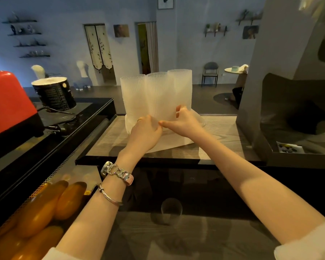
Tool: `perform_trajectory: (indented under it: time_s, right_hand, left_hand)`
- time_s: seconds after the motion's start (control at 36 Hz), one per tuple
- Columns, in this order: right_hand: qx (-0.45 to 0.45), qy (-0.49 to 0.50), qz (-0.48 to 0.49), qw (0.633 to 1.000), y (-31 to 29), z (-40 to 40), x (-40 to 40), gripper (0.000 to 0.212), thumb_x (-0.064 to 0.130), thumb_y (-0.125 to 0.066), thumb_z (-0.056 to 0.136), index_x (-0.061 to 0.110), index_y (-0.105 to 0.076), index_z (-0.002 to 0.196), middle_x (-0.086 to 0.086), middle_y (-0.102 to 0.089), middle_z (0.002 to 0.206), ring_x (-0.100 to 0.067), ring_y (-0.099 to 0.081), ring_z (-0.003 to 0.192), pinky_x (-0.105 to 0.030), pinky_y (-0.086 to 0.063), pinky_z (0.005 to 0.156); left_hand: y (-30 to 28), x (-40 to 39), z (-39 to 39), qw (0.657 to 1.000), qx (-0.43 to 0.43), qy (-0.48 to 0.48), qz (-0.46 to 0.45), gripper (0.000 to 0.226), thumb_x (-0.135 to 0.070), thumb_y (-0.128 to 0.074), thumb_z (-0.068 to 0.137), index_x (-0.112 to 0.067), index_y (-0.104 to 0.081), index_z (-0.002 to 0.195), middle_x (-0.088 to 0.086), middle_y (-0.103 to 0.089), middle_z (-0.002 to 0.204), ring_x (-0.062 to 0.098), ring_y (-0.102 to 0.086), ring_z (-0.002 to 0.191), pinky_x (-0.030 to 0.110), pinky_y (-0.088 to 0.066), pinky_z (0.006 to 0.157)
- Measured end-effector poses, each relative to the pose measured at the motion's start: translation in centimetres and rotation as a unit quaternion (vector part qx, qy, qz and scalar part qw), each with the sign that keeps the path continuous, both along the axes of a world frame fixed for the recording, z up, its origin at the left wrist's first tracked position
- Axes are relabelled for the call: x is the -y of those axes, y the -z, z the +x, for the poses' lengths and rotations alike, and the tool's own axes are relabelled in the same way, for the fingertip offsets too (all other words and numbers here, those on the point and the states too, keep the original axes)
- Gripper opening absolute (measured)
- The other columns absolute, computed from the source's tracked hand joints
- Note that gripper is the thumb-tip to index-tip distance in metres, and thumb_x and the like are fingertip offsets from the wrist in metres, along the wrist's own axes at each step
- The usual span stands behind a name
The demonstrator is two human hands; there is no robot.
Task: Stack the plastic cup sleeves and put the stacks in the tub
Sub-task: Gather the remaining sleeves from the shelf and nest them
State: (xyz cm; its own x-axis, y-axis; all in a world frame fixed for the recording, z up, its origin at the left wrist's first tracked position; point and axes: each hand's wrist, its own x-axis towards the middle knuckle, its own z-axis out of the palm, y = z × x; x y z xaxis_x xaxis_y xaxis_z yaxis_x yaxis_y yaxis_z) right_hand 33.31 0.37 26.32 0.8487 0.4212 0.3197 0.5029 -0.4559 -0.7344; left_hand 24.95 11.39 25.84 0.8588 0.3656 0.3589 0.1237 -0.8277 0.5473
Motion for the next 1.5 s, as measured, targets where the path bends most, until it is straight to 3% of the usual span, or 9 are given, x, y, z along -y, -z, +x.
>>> perform_trajectory:
  time_s: [0.25,0.33,0.42,0.64,0.83,0.97,1.11,1.31,1.5]
  right_hand:
    - [0.036,0.005,0.045,0.998,0.5,-1.2,0.1,0.087,0.042,-0.074,0.074,0.006,-0.026,0.137,-0.012,-0.040,0.135,-0.025,-0.044,0.122,-0.037,-0.043,0.099]
    - [0.040,0.015,0.128,0.991,0.9,-1.8,0.5,0.085,0.037,-0.074,0.075,0.010,-0.026,0.138,-0.010,-0.034,0.137,-0.019,-0.046,0.114,-0.029,-0.043,0.092]
    - [0.048,0.040,0.197,0.978,1.5,-2.4,1.4,0.074,0.031,-0.075,0.076,0.011,-0.032,0.134,-0.008,-0.037,0.133,-0.013,-0.047,0.107,-0.021,-0.040,0.087]
    - [0.072,0.053,0.336,0.938,4.3,-5.6,4.9,0.029,0.009,-0.064,0.085,0.015,-0.049,0.109,0.003,-0.052,0.107,0.002,-0.058,0.083,-0.011,-0.050,0.069]
    - [0.204,-0.075,0.133,0.967,14.4,-9.5,8.0,0.009,0.011,-0.058,0.085,0.013,-0.059,0.094,0.011,-0.056,0.080,-0.001,-0.054,0.064,-0.012,-0.044,0.060]
    - [-0.037,-0.005,0.012,0.999,23.4,-8.8,8.3,0.036,0.008,-0.063,0.082,0.016,-0.054,0.116,0.003,-0.054,0.111,-0.009,-0.058,0.091,-0.033,-0.053,0.077]
    - [-0.277,0.056,-0.052,0.958,28.3,-6.6,8.1,0.071,0.004,-0.069,0.078,0.016,-0.032,0.138,-0.006,-0.043,0.136,-0.019,-0.044,0.126,-0.033,-0.046,0.098]
    - [-0.361,0.018,-0.004,0.933,30.3,-6.5,5.4,0.076,0.003,-0.073,0.075,0.003,-0.025,0.135,-0.013,-0.048,0.133,-0.025,-0.048,0.123,-0.036,-0.041,0.103]
    - [-0.391,0.047,0.074,0.916,29.9,-8.1,5.0,0.057,0.008,-0.072,0.078,0.011,-0.035,0.121,0.003,-0.049,0.111,-0.011,-0.049,0.108,-0.020,-0.043,0.084]
  left_hand:
    - [0.4,0.2,-0.8,0.997,0.069,0.017,-0.022,0.038,-0.020,-0.051,0.090,-0.009,-0.040,0.125,0.010,-0.040,0.132,0.017,-0.048,0.104,0.025,-0.041,0.075]
    - [0.8,0.3,-2.0,0.992,0.118,0.011,-0.043,0.053,-0.017,-0.053,0.091,-0.011,-0.031,0.139,0.007,-0.030,0.144,0.009,-0.041,0.111,0.011,-0.036,0.080]
    - [1.5,0.3,-3.3,0.980,0.183,0.001,-0.083,0.056,-0.015,-0.055,0.090,-0.017,-0.032,0.141,0.002,-0.033,0.143,0.014,-0.037,0.129,0.021,-0.032,0.099]
    - [7.2,0.6,-7.6,0.943,0.297,-0.036,-0.145,0.042,-0.009,-0.059,0.087,-0.020,-0.044,0.125,-0.009,-0.043,0.123,-0.001,-0.042,0.114,0.007,-0.036,0.096]
    - [17.3,-0.1,-8.7,0.971,0.049,-0.045,-0.230,0.048,-0.002,-0.062,0.083,-0.013,-0.044,0.127,0.007,-0.047,0.129,0.016,-0.047,0.117,0.022,-0.044,0.089]
    - [22.9,0.4,-7.1,0.946,-0.153,-0.009,-0.286,0.063,-0.002,-0.061,0.085,-0.008,-0.031,0.140,0.010,-0.034,0.145,0.016,-0.038,0.127,0.025,-0.037,0.102]
    - [26.8,0.5,-5.7,0.924,-0.273,0.027,-0.266,0.074,-0.005,-0.061,0.085,-0.013,-0.021,0.146,0.010,-0.029,0.150,0.023,-0.033,0.136,0.026,-0.035,0.103]
    - [29.2,1.3,-3.9,0.895,-0.291,0.042,-0.335,0.070,0.002,-0.066,0.078,-0.005,-0.032,0.139,0.017,-0.048,0.134,0.027,-0.048,0.122,0.030,-0.041,0.098]
    - [28.7,3.0,-5.2,0.909,-0.202,0.028,-0.364,0.065,0.002,-0.059,0.084,-0.016,-0.031,0.139,-0.008,-0.040,0.122,0.007,-0.039,0.116,0.019,-0.036,0.090]
